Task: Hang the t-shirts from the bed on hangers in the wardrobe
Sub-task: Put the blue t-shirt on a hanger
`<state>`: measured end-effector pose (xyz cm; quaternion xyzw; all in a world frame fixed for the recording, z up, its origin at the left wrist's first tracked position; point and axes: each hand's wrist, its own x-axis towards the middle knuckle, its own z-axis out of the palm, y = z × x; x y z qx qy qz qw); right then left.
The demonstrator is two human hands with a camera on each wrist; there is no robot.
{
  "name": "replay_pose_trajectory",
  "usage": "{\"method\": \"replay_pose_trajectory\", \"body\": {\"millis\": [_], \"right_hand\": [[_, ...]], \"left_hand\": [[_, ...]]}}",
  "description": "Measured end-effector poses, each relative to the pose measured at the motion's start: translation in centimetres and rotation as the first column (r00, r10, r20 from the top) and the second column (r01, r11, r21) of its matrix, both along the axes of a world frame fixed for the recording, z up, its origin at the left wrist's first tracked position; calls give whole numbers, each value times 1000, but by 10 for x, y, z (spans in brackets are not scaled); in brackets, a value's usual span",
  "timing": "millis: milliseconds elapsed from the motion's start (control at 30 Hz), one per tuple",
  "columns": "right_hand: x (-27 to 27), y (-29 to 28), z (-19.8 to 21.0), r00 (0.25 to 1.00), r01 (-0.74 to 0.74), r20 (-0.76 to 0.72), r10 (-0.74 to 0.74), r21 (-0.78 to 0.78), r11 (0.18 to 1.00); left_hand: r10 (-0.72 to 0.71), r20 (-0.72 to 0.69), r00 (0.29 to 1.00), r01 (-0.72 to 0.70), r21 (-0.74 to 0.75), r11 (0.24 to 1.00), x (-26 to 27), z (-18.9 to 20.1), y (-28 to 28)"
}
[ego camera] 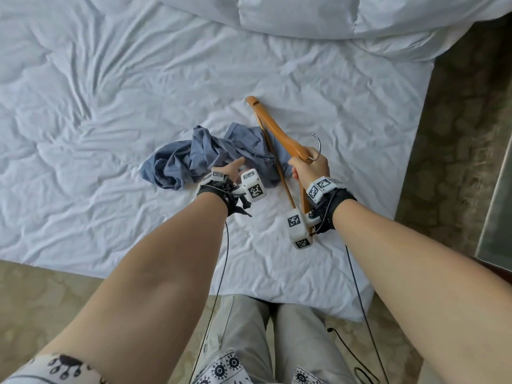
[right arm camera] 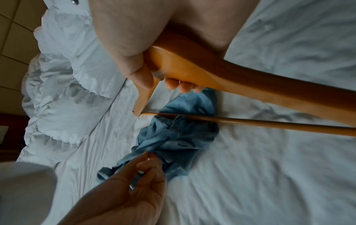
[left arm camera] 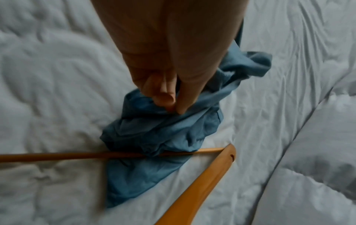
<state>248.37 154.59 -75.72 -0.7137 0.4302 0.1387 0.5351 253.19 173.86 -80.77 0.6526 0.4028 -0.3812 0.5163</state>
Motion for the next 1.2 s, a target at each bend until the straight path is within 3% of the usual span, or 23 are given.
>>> {"method": "replay_pose_trajectory", "body": {"millis": [100, 267, 367, 433, 567, 633, 733, 800, 933, 1033, 1200], "right_hand": [[2, 1, 3, 1000, -9, -3, 9, 0, 1000], [5, 0, 11, 1000, -15, -13, 15, -14, 1000], [8, -1, 18, 1000, -20, -10, 20, -5, 1000], [10, -2, 18, 999, -37, -9, 36, -6, 999], [9, -1, 5, 999, -48, -6, 48, -19, 999], [6, 2, -2, 998, -64, 1, 64, -14, 998], [0, 4, -9, 997, -72, 9, 72, 4, 997], [-3, 5, -5, 995, -94, 23, 94, 16, 995], [-4, 5, 17, 973, -226, 57, 224, 42, 973], [1, 6, 40, 957, -283, 77, 279, 52, 958], [18, 10, 90, 909, -404, 123, 399, 15, 915]], "left_hand": [[-38, -26, 999, 34, -137, 990, 2, 7, -1], [-123, -64, 990, 117, -80, 990, 15, 18, 2], [-429, -19, 903, 429, -11, 903, 5, 16, 7], [-561, 14, 828, 561, 34, 827, -6, 12, 4], [-568, 22, 823, 565, -140, 813, -16, 21, -13], [-604, 37, 796, 605, -90, 791, -13, 21, -16], [-443, 48, 895, 443, 7, 897, -9, 16, -14], [-228, 28, 973, 227, 25, 974, -7, 19, -13], [-6, 105, 995, 15, -91, 996, -8, 50, -16], [78, 114, 990, -51, -223, 973, -5, 88, -15], [58, 199, 978, 14, -342, 939, 7, 160, -18]]}}
